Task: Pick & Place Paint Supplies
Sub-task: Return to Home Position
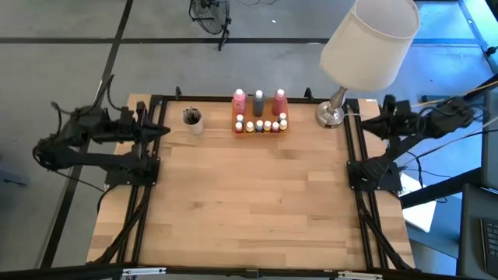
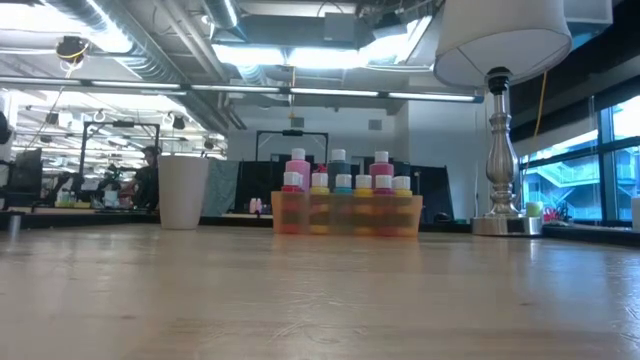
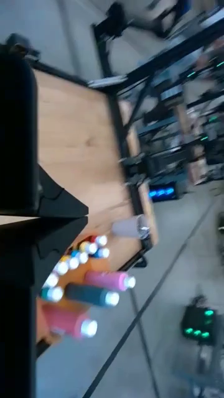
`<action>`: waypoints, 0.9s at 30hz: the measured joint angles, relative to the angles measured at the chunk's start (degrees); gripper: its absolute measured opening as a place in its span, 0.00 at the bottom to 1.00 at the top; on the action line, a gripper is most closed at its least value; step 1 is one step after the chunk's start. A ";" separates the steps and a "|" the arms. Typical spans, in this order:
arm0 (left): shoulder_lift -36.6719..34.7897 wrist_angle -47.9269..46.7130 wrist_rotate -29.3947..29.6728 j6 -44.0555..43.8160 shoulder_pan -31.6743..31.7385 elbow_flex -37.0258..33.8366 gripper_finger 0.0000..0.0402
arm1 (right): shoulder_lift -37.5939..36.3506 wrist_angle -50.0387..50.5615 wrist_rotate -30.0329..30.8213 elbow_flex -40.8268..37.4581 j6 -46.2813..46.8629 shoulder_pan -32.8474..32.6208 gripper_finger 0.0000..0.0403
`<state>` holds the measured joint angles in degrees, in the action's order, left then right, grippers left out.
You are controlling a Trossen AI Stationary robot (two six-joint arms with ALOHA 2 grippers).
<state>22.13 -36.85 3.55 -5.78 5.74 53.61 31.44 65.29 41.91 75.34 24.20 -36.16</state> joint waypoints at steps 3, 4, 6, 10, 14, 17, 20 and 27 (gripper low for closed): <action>-7.40 4.80 0.94 -2.86 0.00 -7.62 0.00 | -9.40 -10.95 -0.36 -12.24 -2.42 0.00 0.00; -9.55 6.03 1.47 -3.66 0.00 -9.68 0.01 | -12.31 -14.34 -0.89 -15.65 -3.35 0.00 0.00; -13.13 7.91 1.85 -5.10 0.00 -12.81 0.01 | -18.06 -22.30 -1.72 -22.00 -6.14 0.00 0.00; -17.88 11.19 1.86 -6.43 0.00 -17.42 0.00 | -27.26 -35.41 -3.46 -32.24 -13.23 0.02 0.00; -20.71 13.40 1.51 -6.54 0.00 -20.97 0.00 | -31.14 -45.48 -2.44 -40.70 -18.57 0.03 0.00; -22.03 16.92 1.23 -6.99 -0.01 -23.94 0.00 | -31.09 -47.69 -2.73 -44.19 -18.88 0.31 0.00; -22.02 20.32 -1.59 -7.73 -0.01 -27.22 0.01 | -31.23 -47.80 -1.17 -47.84 -16.16 0.40 0.00; -22.07 32.97 -6.31 -10.15 -0.01 -36.77 0.01 | -31.32 -53.16 -2.16 -54.62 -12.19 0.57 0.00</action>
<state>0.07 -3.87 -2.76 -15.92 5.73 16.84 0.12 12.13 39.75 20.72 12.01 -35.59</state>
